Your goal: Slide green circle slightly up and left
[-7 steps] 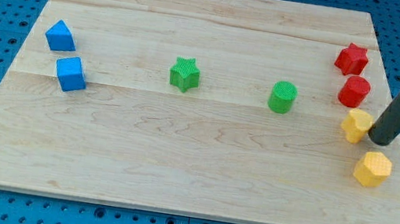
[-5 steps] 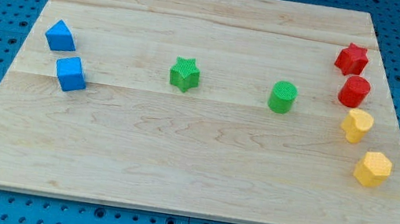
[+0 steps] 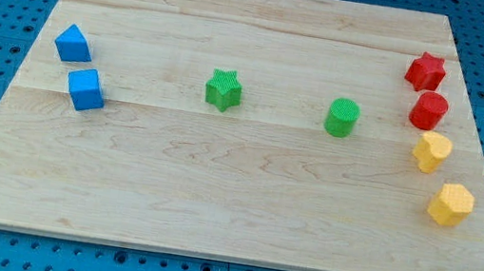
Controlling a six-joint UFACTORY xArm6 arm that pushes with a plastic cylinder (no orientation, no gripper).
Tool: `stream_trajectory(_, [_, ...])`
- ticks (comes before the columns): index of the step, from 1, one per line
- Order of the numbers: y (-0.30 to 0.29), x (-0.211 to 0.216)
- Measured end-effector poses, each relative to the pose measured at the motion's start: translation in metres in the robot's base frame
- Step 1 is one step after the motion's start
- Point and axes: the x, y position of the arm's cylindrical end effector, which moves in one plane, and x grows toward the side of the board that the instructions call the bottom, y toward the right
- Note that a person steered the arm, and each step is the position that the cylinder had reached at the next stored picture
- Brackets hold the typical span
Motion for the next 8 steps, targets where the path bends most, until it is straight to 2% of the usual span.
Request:
stream_trajectory(1, [-0.073,0.000])
stream_trajectory(2, [-0.111,-0.009])
stream_trajectory(4, [-0.115,-0.098])
stream_trajectory(6, [-0.142,-0.164])
stream_trajectory(8, [-0.142,-0.236])
